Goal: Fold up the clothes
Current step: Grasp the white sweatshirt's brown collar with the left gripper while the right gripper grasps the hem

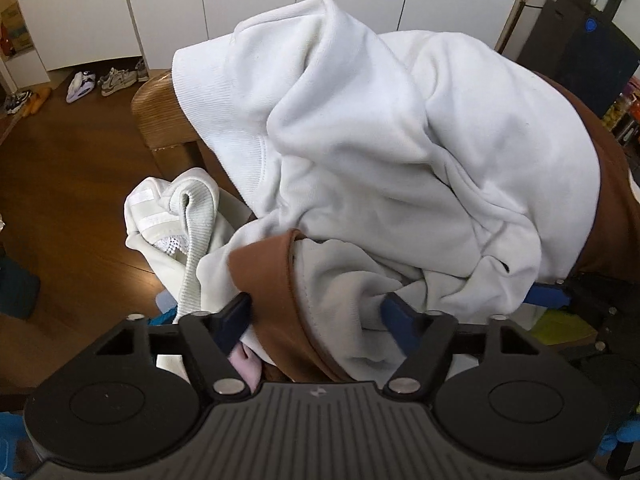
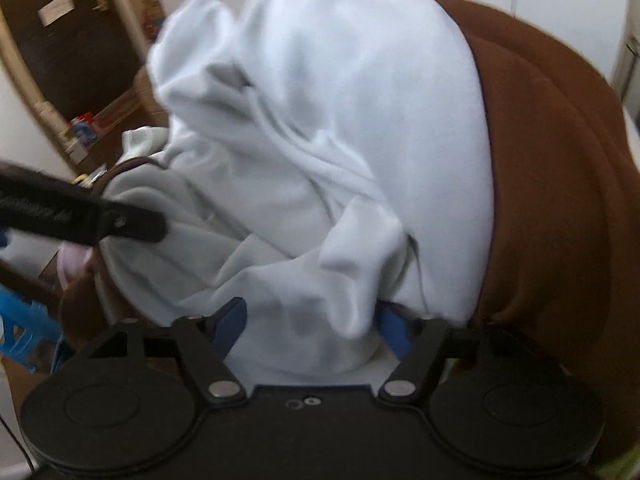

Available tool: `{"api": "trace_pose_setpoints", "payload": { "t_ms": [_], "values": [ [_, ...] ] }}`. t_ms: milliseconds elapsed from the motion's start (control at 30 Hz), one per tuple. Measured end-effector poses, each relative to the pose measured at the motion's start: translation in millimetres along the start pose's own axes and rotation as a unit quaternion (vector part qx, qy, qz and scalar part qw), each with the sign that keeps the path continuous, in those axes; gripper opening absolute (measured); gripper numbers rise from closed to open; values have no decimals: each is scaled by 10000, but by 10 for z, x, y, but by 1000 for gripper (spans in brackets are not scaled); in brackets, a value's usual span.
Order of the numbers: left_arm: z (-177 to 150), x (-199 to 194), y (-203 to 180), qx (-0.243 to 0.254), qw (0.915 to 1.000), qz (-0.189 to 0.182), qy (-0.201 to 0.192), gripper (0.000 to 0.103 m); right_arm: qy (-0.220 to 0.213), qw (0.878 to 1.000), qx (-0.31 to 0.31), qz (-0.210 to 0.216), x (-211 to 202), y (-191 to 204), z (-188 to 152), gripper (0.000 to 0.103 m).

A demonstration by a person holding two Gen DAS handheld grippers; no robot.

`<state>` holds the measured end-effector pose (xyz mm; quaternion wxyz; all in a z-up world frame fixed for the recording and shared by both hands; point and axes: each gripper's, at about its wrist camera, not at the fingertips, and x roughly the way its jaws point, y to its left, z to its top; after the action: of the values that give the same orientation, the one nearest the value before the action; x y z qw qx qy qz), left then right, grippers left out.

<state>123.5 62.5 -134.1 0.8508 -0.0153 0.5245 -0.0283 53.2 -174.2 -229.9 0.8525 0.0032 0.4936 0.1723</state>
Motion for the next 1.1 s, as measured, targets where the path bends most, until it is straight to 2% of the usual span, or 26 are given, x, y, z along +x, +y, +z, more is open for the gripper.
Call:
{"api": "trace_pose_setpoints", "payload": {
  "t_ms": [67, 100, 167, 367, 533, 633, 700, 733, 767, 833, 1000, 1033, 1067, 1100],
  "values": [
    [8, -36, 6, -24, 10000, 4, -43, 49, 214, 9993, 289, -104, 49, -93, 31, 103],
    [7, -68, 13, -48, 10000, 11, -79, 46, 201, 9989, 411, -27, 20, -143, 31, 103],
    [-4, -138, 27, -120, 9998, 10, -149, 43, 100, 9986, 498, 148, -90, -202, 13, 103],
    [-125, -454, -104, 56, 9987, -137, -497, 36, -466, 9940, 150, 977, -795, -92, -105, 103],
    [-280, -745, -166, 172, 9967, -325, -720, 34, -922, 9804, 248, 1722, -1374, -171, -154, 103],
    [-407, -859, -134, 198, 9959, -352, -814, 33, -1282, 9686, 353, 2102, -1659, -237, -58, 103],
    [-461, -879, -92, 134, 9956, -400, -838, 34, -1454, 9621, 344, 2281, -1801, -256, 9, 103],
    [-466, -864, -86, 117, 9956, -396, -840, 43, -1526, 9600, 312, 2326, -1862, -264, 34, 103],
    [-465, -841, -84, 106, 9957, -383, -840, 60, -1598, 9578, 280, 2372, -1923, -272, 58, 103],
    [-461, -795, -81, 86, 9958, -357, -840, 72, -1669, 9572, 149, 2361, -1963, -297, 87, 103],
    [-396, -643, -38, -194, 9950, -521, -835, 70, -1609, 9614, 23, 2232, -1886, -205, 131, 103],
    [-395, -635, -28, -249, 9944, -543, -868, 53, -1620, 9619, -1, 2201, -1857, -143, 158, 103],
    [-390, -645, -28, -286, 9944, -496, -894, 30, -1634, 9626, -58, 2159, -1855, -107, 183, 103],
    [-389, -672, -30, -314, 9944, -431, -912, 30, -1649, 9633, -119, 2116, -1856, -74, 207, 103]
  ]
}}
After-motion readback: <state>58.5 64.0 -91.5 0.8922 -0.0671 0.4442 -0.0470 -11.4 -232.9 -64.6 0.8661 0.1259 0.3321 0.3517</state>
